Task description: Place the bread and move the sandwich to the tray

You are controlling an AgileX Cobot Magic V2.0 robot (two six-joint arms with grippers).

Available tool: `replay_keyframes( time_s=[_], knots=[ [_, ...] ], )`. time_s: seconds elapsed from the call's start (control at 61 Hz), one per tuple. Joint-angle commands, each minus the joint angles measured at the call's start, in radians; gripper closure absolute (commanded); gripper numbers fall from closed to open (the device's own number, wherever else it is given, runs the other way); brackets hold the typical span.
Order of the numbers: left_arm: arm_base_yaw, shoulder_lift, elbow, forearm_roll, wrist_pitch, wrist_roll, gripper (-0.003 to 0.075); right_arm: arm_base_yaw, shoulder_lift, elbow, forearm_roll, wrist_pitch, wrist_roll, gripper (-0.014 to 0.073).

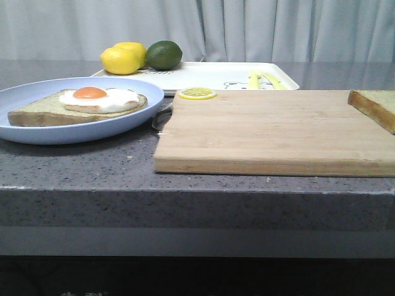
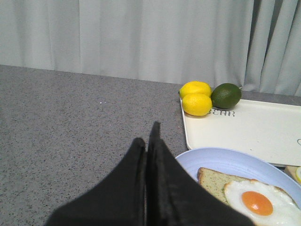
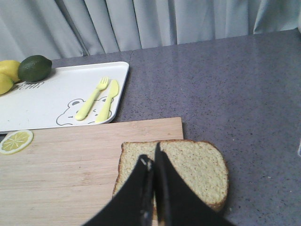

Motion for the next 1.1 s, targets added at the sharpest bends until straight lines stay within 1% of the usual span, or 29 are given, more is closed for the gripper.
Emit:
replay_keyframes(
  time_s=[0.0, 0.033, 0.049, 0.082, 0.115, 0.164, 0.18, 0.197, 0.213, 0.23, 0.263, 0.295, 0.328, 0.361, 0.509, 0.574, 0.705, 0.804, 0.968, 1.083],
  knots=[
    [0.001, 0.009, -0.039, 0.0, -0.08, -0.01, 0.0735, -0.003, 0.011, -0.039, -0.01, -0.082, -0.008, 0.0476],
    [0.001, 0.009, -0.039, 0.002, -0.085, -0.01, 0.072, -0.003, 0.011, -0.039, -0.01, -0.082, -0.008, 0.0409],
    [0.001, 0.009, -0.039, 0.002, -0.085, -0.01, 0.0706, -0.003, 0.011, -0.039, -0.01, -0.082, -0.008, 0.0365],
    [0.001, 0.009, -0.039, 0.007, -0.092, -0.01, 0.0678, -0.003, 0.011, -0.039, -0.01, -0.082, -0.008, 0.0303],
    [0.001, 0.009, -0.037, 0.01, -0.098, -0.01, 0.0629, -0.003, 0.011, -0.039, -0.01, -0.082, -0.008, 0.0229],
    [0.001, 0.009, -0.033, 0.019, -0.109, -0.005, 0.0535, -0.003, 0.011, -0.039, -0.01, -0.082, -0.008, 0.0123],
    [0.001, 0.009, -0.033, 0.024, -0.11, -0.005, 0.0486, -0.003, 0.011, -0.039, -0.01, -0.082, -0.008, 0.0102],
    [0.001, 0.009, -0.03, 0.026, -0.114, -0.005, 0.0414, -0.003, 0.011, -0.039, -0.01, -0.082, -0.008, 0.0071],
    [0.001, 0.009, -0.03, 0.026, -0.116, -0.005, 0.0377, -0.003, 0.011, -0.039, -0.01, -0.082, -0.008, 0.0046],
    [0.001, 0.009, -0.029, 0.026, -0.116, -0.005, 0.0321, -0.003, 0.011, -0.039, -0.01, -0.082, -0.008, 0.0032],
    [0.001, 0.009, -0.027, 0.026, -0.121, -0.005, 0.0235, -0.003, 0.011, -0.038, -0.01, -0.082, -0.008, 0.0005],
    [0.001, 0.009, -0.027, 0.026, -0.123, -0.005, 0.0167, -0.003, 0.011, -0.036, -0.01, -0.084, -0.008, -0.0008],
    [0.001, 0.009, -0.027, 0.026, -0.123, -0.005, 0.0122, -0.003, 0.011, -0.035, -0.01, -0.085, -0.008, -0.0008],
    [0.001, 0.009, -0.027, 0.026, -0.123, -0.005, 0.0099, -0.003, 0.011, -0.035, -0.01, -0.085, -0.008, -0.0007],
    [0.001, 0.009, -0.027, 0.026, -0.123, -0.005, 0.0102, -0.003, 0.024, -0.05, -0.01, -0.071, -0.008, -0.0007],
    [0.001, 0.009, -0.027, 0.026, -0.123, -0.005, 0.0102, -0.004, 0.062, -0.08, -0.01, -0.024, -0.008, -0.0007],
    [0.001, 0.009, -0.027, 0.026, -0.123, -0.005, 0.0102, -0.021, 0.205, -0.19, -0.015, 0.104, -0.008, -0.0007],
    [0.001, 0.009, -0.027, 0.026, -0.123, -0.005, 0.0102, -0.078, 0.324, -0.285, -0.03, 0.176, -0.007, -0.0007],
    [0.001, 0.009, -0.027, 0.026, -0.123, -0.005, 0.0102, -0.198, 0.484, -0.401, -0.029, 0.251, 0.005, -0.0003],
    [0.001, 0.009, -0.027, 0.026, -0.123, -0.005, 0.0102, -0.245, 0.587, -0.461, -0.029, 0.325, 0.005, 0.0004]
  ],
)
